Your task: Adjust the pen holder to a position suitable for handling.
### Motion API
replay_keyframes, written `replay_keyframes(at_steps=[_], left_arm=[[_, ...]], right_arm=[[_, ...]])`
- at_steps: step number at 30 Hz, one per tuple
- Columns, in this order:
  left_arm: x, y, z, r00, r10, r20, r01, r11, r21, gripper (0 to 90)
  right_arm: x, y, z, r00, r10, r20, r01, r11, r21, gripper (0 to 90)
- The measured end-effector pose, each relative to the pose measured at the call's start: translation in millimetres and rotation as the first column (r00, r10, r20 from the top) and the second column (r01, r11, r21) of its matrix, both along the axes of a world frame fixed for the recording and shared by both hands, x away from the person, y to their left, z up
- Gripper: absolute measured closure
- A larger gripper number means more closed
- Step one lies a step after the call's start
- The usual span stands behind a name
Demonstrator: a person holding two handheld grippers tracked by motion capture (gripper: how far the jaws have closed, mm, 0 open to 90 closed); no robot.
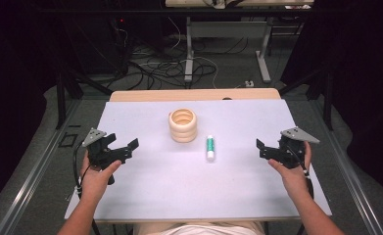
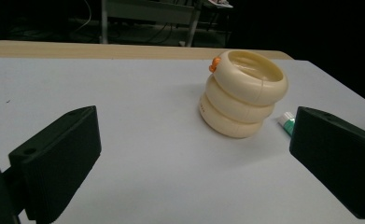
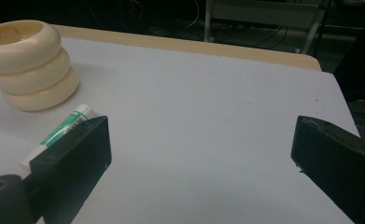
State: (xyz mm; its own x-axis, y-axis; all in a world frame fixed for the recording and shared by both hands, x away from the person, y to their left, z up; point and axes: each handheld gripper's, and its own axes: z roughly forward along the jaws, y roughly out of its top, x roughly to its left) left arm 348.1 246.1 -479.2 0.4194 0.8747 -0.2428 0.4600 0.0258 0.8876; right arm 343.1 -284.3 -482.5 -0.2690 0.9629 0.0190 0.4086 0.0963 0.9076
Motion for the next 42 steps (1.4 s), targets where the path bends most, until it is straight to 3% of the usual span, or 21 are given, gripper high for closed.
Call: replay_keyframes(at_steps=[5, 7, 10, 14, 26, 30, 36, 40, 42], left_arm=[[4.6, -12.6, 12.9, 0.9997, -0.022, -0.006, 0.022, 0.9998, 0.004, 3.4], [5.7, -14.9, 15.2, 0.9997, -0.023, -0.005, 0.023, 0.9997, 0.007, 3.8], [10.5, -21.3, 22.3, 0.9993, -0.035, -0.013, 0.035, 0.9994, 0.005, 4.3], [21.9, -33.8, 35.6, 0.9981, -0.054, -0.028, 0.054, 0.9984, 0.016, 5.8], [56.5, -64.2, 60.2, 0.9963, -0.040, -0.076, 0.044, 0.9972, 0.060, 16.2], [65.8, -71.0, 65.2, 0.9961, -0.024, -0.085, 0.028, 0.9985, 0.046, 17.1], [83.9, -85.7, 71.1, 0.9916, -0.016, -0.128, 0.026, 0.9971, 0.071, 19.4], [96.3, -93.0, 71.1, 0.9853, 0.001, -0.171, 0.010, 0.9979, 0.064, 22.9], [101.5, -96.5, 70.4, 0.9818, 0.009, -0.190, 0.003, 0.9982, 0.060, 24.3]], right_arm=[[-1.7, -0.3, 2.0, 0.9999, 0.000, -0.011, 0.000, 1.000, 0.016, 5.1], [-1.3, -0.9, 2.0, 0.9999, -0.008, 0.012, 0.008, 1.000, 0.016, 5.0], [-1.6, -1.4, 2.6, 0.9997, -0.021, 0.010, 0.021, 1.000, 0.020, 5.1], [-1.0, -2.0, 1.4, 0.9997, -0.022, -0.013, 0.023, 0.999, 0.034, 5.1], [-0.4, -4.7, 0.1, 0.9992, -0.022, -0.032, 0.024, 0.999, 0.039, 7.1], [0.1, -6.0, -0.4, 0.9991, -0.021, -0.036, 0.022, 0.999, 0.047, 8.0], [0.4, -8.2, -0.9, 0.9987, -0.033, -0.039, 0.036, 0.997, 0.066, 9.5], [0.9, -10.2, -1.6, 0.9987, -0.034, -0.038, 0.037, 0.997, 0.073, 10.7], [0.2, -11.1, -1.1, 0.9975, -0.034, -0.062, 0.039, 0.996, 0.079, 11.0]])
